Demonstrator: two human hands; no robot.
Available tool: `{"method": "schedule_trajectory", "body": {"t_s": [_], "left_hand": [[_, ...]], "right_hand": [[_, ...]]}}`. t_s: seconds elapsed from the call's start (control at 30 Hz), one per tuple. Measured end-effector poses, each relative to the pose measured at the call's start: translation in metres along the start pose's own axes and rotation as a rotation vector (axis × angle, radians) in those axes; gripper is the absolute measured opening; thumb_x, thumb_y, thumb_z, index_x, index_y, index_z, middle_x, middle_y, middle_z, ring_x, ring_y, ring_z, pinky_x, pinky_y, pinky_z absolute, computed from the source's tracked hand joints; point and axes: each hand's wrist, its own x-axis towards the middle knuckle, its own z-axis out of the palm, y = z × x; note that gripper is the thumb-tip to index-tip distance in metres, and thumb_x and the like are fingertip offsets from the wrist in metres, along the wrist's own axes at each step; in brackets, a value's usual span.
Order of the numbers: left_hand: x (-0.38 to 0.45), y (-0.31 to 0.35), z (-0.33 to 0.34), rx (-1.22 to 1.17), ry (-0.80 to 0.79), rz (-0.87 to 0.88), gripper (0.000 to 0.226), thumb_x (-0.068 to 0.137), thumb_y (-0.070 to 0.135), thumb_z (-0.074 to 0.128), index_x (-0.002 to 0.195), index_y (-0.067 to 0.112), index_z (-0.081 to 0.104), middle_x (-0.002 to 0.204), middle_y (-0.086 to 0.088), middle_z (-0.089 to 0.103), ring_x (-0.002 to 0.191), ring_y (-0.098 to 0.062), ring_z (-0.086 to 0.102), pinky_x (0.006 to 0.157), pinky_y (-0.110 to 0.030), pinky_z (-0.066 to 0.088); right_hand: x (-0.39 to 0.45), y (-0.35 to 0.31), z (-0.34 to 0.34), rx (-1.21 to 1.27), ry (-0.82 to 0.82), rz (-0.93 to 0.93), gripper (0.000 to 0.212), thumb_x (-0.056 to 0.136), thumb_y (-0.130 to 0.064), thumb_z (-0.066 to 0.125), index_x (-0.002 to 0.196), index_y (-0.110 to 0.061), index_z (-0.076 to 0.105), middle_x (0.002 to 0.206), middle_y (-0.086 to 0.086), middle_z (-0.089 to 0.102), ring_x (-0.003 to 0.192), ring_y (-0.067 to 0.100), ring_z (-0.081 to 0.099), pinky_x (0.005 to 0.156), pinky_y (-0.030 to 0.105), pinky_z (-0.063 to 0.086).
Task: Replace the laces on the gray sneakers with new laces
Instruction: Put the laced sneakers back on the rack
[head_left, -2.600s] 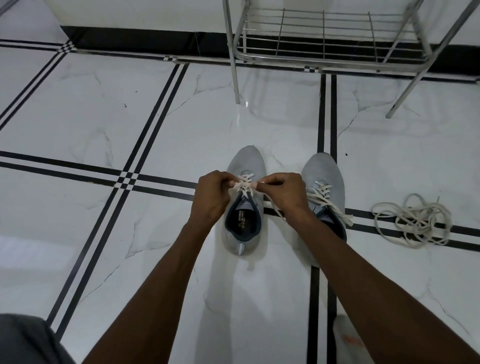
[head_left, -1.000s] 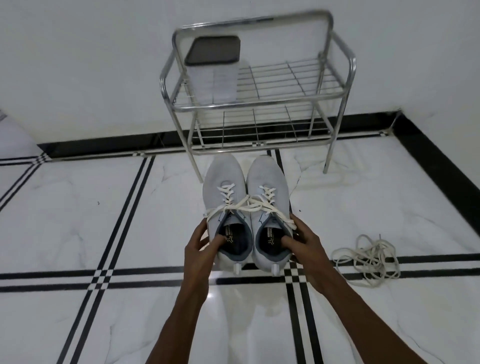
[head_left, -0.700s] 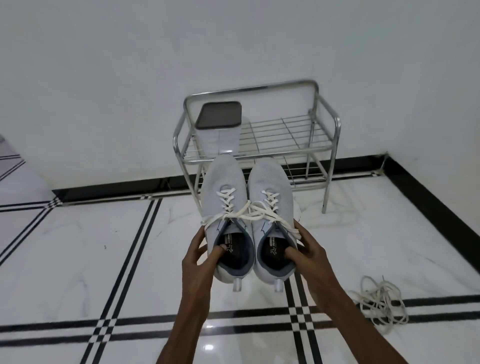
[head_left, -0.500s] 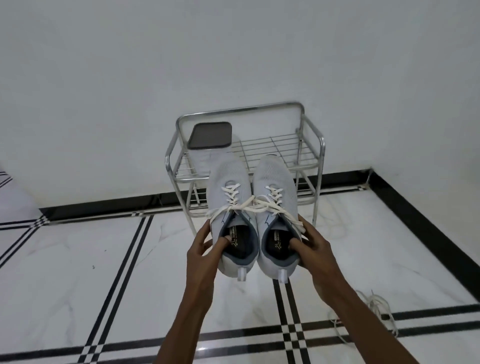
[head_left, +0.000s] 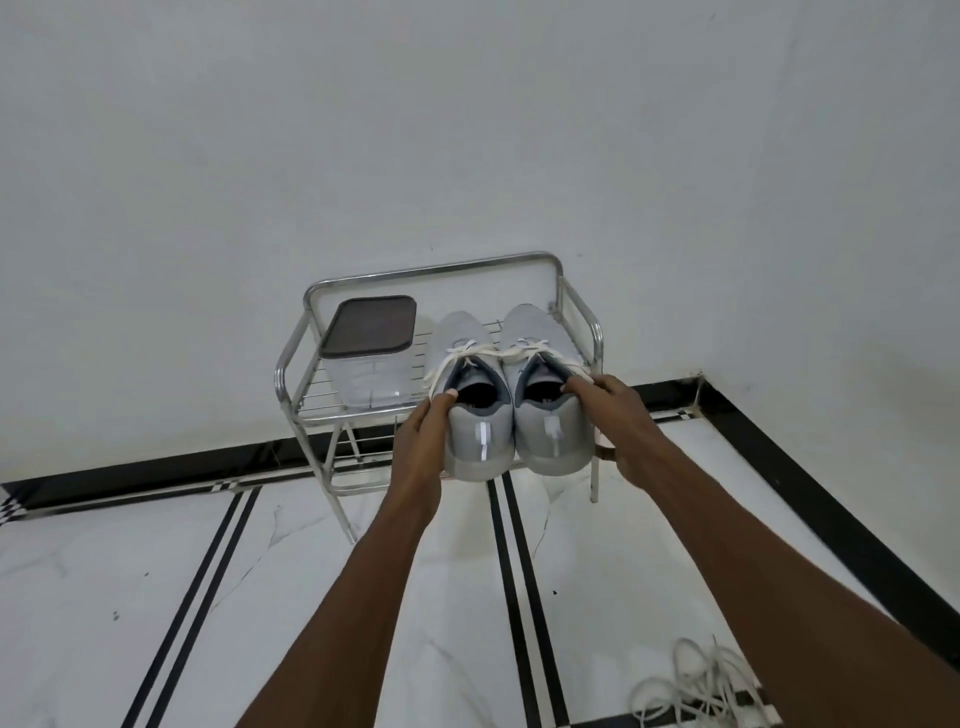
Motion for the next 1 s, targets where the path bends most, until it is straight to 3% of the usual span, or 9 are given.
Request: {"method": "schedule_trajectory", "body": {"t_s": [0.17,0.3,0.4,0.47,0.57,0.67,0.8,0.93,1.0], "left_hand": [[0.034,0.014,0.022,0.026,0.022,-0.02,0.033,0.095,0.05,0.055,0.095,0.024,0.075,0.097,-0.001,0.078,0.101,-0.027,0.071,0.094,-0.05,0.055],[0.057,0.021,0.029,0.06,-0.002,0.037,0.043,0.097,0.058,0.046,0.108,0.027,0.074,0.103,0.002,0.078,0.101,-0.021,0.072,0.096,-0.049,0.056],[0.071,0.022,0.031,0.138,-0.005,0.087,0.078,0.077,0.082,0.057,0.13,0.025,0.065,0.123,0.002,0.071,0.114,-0.019,0.066,0.103,-0.048,0.052],[0.069,0.021,0.03,0.244,-0.039,0.149,0.095,0.067,0.085,0.069,0.138,0.025,0.055,0.132,0.004,0.065,0.12,-0.015,0.062,0.102,-0.04,0.052],[0.07,0.016,0.028,0.319,-0.107,0.265,0.075,0.07,0.056,0.088,0.132,0.032,0.055,0.121,0.015,0.068,0.106,0.0,0.067,0.085,-0.02,0.055],[0.081,0.014,0.026,0.41,-0.099,0.332,0.076,0.069,0.049,0.091,0.133,0.03,0.055,0.122,0.012,0.069,0.108,-0.005,0.068,0.093,-0.032,0.058],[0.093,0.014,0.024,0.558,-0.071,0.351,0.077,0.073,0.053,0.086,0.137,0.026,0.054,0.126,0.007,0.069,0.111,-0.012,0.067,0.098,-0.04,0.056],[0.1,0.017,0.03,0.637,-0.03,0.346,0.058,0.087,0.035,0.079,0.136,0.018,0.053,0.129,-0.002,0.066,0.115,-0.021,0.064,0.093,-0.033,0.051],[0.096,0.016,0.031,0.683,-0.007,0.371,0.053,0.091,0.026,0.075,0.137,0.013,0.053,0.133,-0.006,0.063,0.122,-0.026,0.06,0.098,-0.036,0.05]], "right_hand": [[0.046,-0.021,0.007,-0.017,-0.028,0.006,0.031,0.089,-0.047,0.061,0.108,-0.023,0.066,0.107,-0.001,0.066,0.09,0.016,0.058,0.068,0.031,0.047],[0.081,-0.025,0.017,-0.004,-0.089,0.071,0.058,0.08,-0.066,0.055,0.118,-0.024,0.067,0.115,0.0,0.07,0.104,0.022,0.064,0.087,0.042,0.057],[0.095,-0.026,0.019,0.035,-0.179,0.027,0.069,0.079,-0.076,0.055,0.129,-0.03,0.061,0.125,-0.005,0.065,0.114,0.019,0.06,0.092,0.043,0.054],[0.097,-0.024,0.016,0.038,-0.238,-0.039,0.086,0.068,-0.084,0.063,0.135,-0.03,0.056,0.134,-0.006,0.061,0.121,0.017,0.057,0.101,0.047,0.05],[0.098,-0.008,0.007,0.057,-0.302,-0.169,0.087,0.064,-0.062,0.086,0.137,-0.031,0.051,0.131,-0.001,0.065,0.118,0.017,0.063,0.102,0.042,0.051],[0.099,0.006,0.004,0.07,-0.371,-0.276,0.059,0.074,-0.038,0.088,0.125,-0.037,0.058,0.125,-0.004,0.069,0.116,0.012,0.066,0.099,0.035,0.054],[0.104,0.003,0.012,-0.061,-0.296,-0.353,0.054,0.082,-0.04,0.08,0.129,-0.033,0.055,0.128,-0.007,0.065,0.119,0.009,0.062,0.102,0.037,0.053],[0.114,-0.002,0.022,-0.228,-0.18,-0.361,0.067,0.084,-0.049,0.075,0.141,-0.024,0.052,0.134,-0.001,0.062,0.124,0.017,0.059,0.106,0.045,0.049],[0.111,-0.007,0.028,-0.309,-0.086,-0.329,0.068,0.086,-0.046,0.073,0.143,-0.016,0.05,0.136,0.005,0.061,0.125,0.025,0.057,0.105,0.042,0.048]]}}
